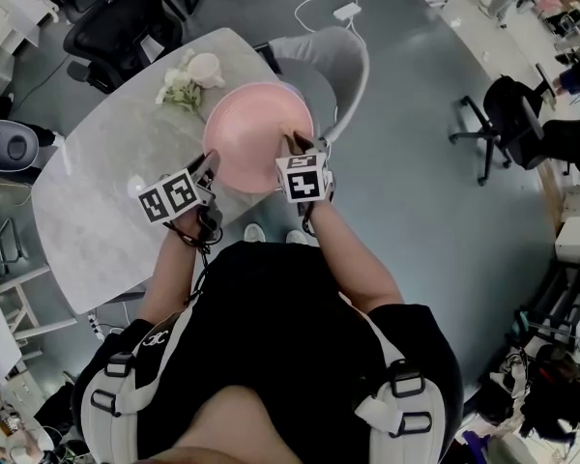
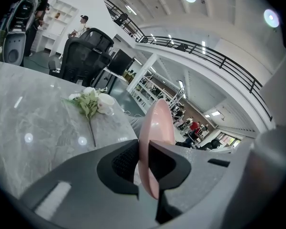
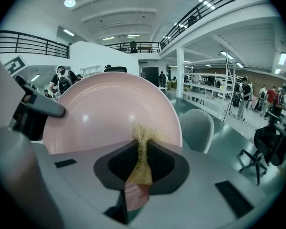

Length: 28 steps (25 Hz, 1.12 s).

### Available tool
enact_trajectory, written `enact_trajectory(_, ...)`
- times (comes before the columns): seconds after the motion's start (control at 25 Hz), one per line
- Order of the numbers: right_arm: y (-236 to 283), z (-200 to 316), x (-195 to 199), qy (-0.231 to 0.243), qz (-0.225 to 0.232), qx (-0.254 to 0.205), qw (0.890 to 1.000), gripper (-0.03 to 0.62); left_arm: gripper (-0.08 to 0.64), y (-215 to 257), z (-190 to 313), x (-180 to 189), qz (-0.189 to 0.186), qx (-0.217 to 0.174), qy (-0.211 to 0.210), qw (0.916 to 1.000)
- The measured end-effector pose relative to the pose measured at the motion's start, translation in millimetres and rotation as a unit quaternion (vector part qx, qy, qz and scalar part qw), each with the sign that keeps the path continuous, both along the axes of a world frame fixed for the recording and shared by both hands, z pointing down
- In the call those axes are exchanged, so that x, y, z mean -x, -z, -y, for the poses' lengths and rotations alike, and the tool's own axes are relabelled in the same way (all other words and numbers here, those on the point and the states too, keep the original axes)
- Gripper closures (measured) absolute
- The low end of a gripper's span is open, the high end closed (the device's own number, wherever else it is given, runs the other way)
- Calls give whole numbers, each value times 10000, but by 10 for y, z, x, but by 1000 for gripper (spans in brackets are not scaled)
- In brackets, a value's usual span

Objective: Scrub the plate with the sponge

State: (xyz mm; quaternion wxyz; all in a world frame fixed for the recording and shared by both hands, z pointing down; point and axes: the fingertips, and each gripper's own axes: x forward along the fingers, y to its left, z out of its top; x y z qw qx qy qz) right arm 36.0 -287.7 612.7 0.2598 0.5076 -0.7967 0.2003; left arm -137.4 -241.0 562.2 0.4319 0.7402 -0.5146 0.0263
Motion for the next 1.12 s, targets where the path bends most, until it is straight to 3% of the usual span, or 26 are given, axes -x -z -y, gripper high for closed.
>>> enact_trajectory(0.16,60,-86,237,268,250,60,9993,538,515,-26,3,6,-93,47,70,9999)
enact_trajectory(0.32,168,-244,629,861,413,106,9954,539,515,-28,22,-12,-39,48,104,9999)
enact_trajectory(0.68,205,-677,1359,2301,445,284,9717,538,515,-90,6,64,10,170,286,9994)
enact_trajectory(1.12,88,-835,1416,2894,191,503,9557,538,517,-45,28,280,-111,125,558,9983)
